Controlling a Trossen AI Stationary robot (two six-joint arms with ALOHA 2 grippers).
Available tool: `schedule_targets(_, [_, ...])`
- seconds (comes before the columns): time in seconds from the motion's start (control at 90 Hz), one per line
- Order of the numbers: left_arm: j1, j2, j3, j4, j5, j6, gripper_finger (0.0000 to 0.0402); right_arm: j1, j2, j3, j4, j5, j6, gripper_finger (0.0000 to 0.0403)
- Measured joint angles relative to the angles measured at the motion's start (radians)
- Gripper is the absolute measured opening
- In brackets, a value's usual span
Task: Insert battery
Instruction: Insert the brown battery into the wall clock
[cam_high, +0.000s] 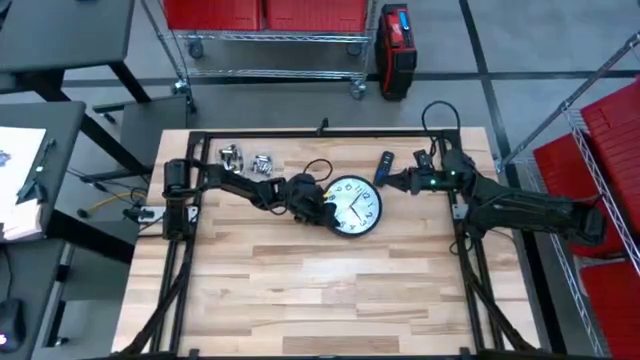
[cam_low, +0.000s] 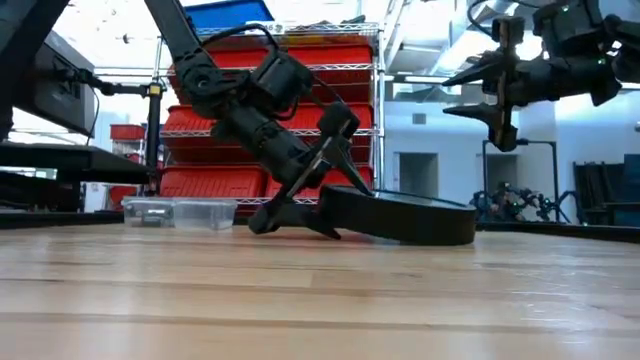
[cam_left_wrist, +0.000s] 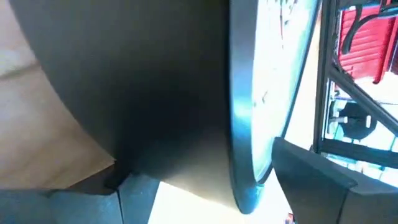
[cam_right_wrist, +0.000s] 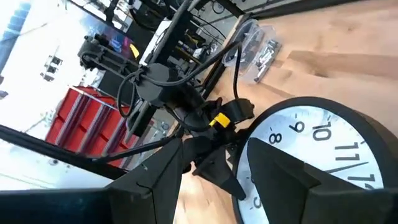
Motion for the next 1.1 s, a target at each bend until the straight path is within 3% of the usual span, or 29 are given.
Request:
schedule_targets(0.344, [0.0,-0.003,0.001,0.009,0.04,-0.133,0.0271,-0.001,0.0,0.0,-0.068,0.0,-0.014,0.0171])
schedule_targets(0.533, [-0.001,-0.004,0.001,-0.004,0.165,-0.212,0.0271,-0.001,0.0,0.0,-0.081,0.0,-0.017,0.0171])
schedule_targets(0.7, [-0.001,-0.004,0.002,0.0,0.198,-0.278,0.0272,-0.001,0.001,0.0,-0.082,0.0,-0.024,0.0171])
schedule_targets(1.1, [-0.002,-0.005,0.002,-0.006,0.187,-0.187,0.0272,-0.001,0.001,0.0,-0.082,0.0,-0.044,0.0171])
